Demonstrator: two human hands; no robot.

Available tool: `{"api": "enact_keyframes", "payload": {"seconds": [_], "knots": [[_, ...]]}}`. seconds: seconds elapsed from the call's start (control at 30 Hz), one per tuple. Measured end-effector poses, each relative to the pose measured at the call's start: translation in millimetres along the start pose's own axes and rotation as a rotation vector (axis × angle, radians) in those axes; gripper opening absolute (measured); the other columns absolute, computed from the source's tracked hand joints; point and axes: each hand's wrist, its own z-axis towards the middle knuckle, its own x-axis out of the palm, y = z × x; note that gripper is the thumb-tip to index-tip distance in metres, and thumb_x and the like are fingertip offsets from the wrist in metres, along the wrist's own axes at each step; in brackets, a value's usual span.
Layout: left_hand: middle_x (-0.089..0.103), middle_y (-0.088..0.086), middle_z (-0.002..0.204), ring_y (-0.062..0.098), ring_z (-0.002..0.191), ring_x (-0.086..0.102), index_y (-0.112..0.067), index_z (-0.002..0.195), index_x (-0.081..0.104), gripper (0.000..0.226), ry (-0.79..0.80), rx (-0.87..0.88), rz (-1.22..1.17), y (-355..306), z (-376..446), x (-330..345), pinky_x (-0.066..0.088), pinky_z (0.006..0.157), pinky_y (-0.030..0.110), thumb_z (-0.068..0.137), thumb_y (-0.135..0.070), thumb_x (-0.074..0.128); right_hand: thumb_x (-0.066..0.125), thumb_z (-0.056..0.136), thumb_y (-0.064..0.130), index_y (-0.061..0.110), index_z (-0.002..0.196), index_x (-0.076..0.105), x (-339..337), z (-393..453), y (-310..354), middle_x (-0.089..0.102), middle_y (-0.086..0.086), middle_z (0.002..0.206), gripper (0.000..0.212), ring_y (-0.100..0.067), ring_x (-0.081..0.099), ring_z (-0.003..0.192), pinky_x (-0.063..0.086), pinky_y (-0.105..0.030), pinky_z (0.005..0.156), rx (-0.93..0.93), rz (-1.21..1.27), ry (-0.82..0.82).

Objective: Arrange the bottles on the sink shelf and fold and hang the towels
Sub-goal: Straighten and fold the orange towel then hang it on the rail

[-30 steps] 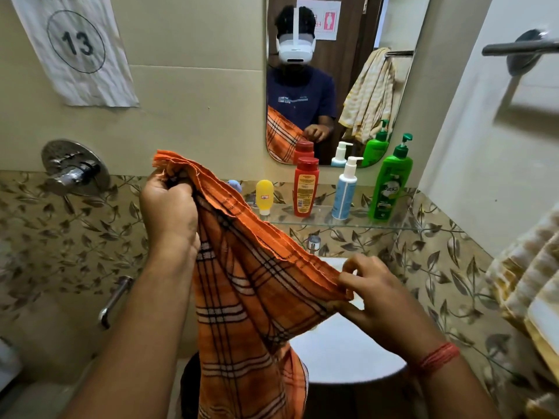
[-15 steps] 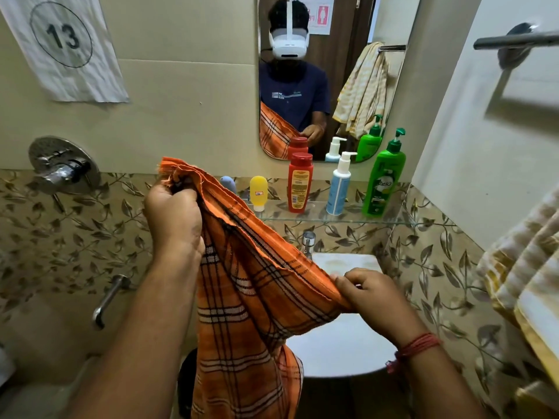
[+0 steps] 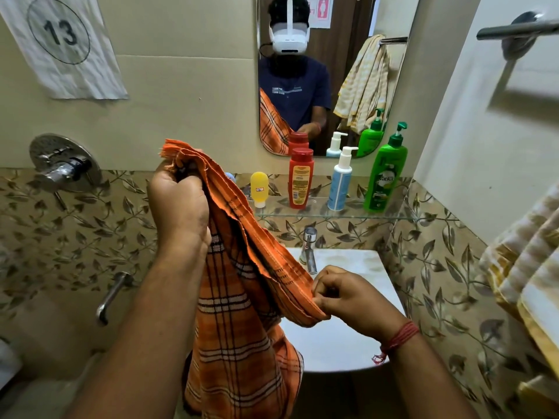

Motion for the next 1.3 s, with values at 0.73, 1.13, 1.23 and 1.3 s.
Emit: {"api": "enact_keyframes", "payload": {"seconds": [0.73, 1.13, 1.23, 1.3], "knots": [[0.061, -0.014, 0.056, 0.003, 0.049, 0.056, -0.018, 0.070, 0.065, 0.040, -0.005, 0.035, 0.000, -3, 8, 15, 0.047, 0.050, 0.019, 0.078, 0.012, 0.041, 0.059, 0.089, 0.059, 0.048, 0.139, 0.040, 47, -11, 44, 0.052, 0.019, 0.108, 0.055, 0.001, 0.051, 0.088, 0.050, -0.025, 0.071, -0.428, -0.450, 0.099], [0.060, -0.012, 0.059, 0.004, 0.056, 0.059, -0.020, 0.071, 0.064, 0.034, -0.036, 0.024, 0.086, -6, 1, 14, 0.053, 0.053, 0.020, 0.081, 0.005, 0.042, 0.049, 0.090, 0.064, 0.034, 0.127, 0.054, 74, 8, 50, 0.046, 0.002, 0.127, 0.048, -0.025, 0.063, 0.093, 0.050, -0.033, 0.069, -0.227, -0.766, 0.072], [0.057, -0.012, 0.058, 0.003, 0.053, 0.057, -0.021, 0.069, 0.062, 0.037, -0.039, 0.032, 0.083, -7, 1, 12, 0.053, 0.055, 0.021, 0.080, 0.006, 0.041, 0.052, 0.086, 0.068, 0.033, 0.124, 0.056, 79, 8, 41, 0.041, 0.001, 0.130, 0.052, -0.027, 0.062, 0.095, 0.054, -0.036, 0.074, -0.131, -0.777, 0.119], [0.059, -0.009, 0.062, 0.006, 0.055, 0.059, -0.022, 0.072, 0.063, 0.040, -0.026, 0.020, 0.048, -8, 2, 10, 0.054, 0.057, 0.026, 0.081, 0.009, 0.039, 0.058, 0.086, 0.063, 0.033, 0.122, 0.054, 78, 7, 34, 0.041, 0.001, 0.128, 0.048, -0.026, 0.062, 0.095, 0.055, -0.036, 0.075, -0.090, -0.760, 0.086]]}}
